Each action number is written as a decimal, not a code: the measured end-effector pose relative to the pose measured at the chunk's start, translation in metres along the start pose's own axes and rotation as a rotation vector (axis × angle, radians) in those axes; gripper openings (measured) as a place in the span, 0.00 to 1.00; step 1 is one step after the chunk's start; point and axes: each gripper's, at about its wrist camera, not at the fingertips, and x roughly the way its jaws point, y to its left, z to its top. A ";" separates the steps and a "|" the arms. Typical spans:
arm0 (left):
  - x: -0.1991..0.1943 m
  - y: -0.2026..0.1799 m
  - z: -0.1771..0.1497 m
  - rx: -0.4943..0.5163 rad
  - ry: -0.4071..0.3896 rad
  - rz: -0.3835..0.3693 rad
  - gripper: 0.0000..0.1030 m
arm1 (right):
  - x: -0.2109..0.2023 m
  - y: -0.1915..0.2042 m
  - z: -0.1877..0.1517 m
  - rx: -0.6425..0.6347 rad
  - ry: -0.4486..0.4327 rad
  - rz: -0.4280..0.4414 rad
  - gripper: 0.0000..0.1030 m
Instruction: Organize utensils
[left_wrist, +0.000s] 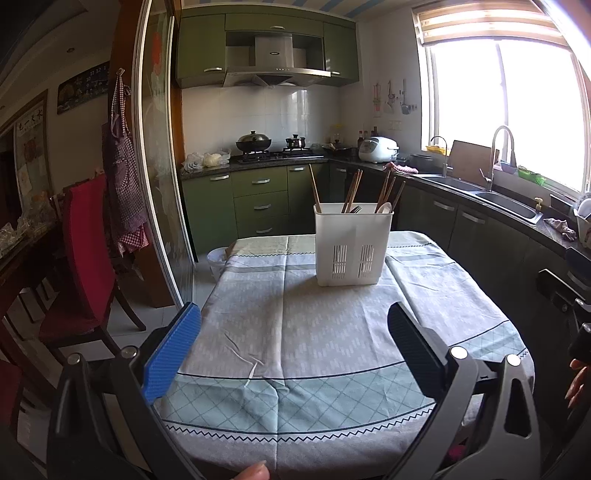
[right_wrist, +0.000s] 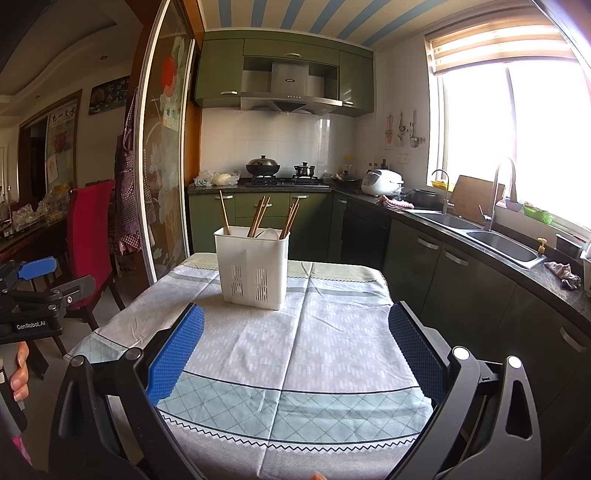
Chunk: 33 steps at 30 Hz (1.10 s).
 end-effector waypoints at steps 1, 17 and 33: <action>0.000 0.000 0.000 -0.002 -0.001 -0.001 0.93 | 0.000 0.000 0.000 -0.001 0.000 0.000 0.96; 0.001 0.008 0.002 -0.043 0.002 -0.002 0.93 | 0.000 0.000 0.001 -0.004 0.001 0.001 0.96; 0.003 0.014 0.002 -0.080 0.013 -0.077 0.93 | 0.001 0.001 0.001 -0.005 0.002 0.002 0.96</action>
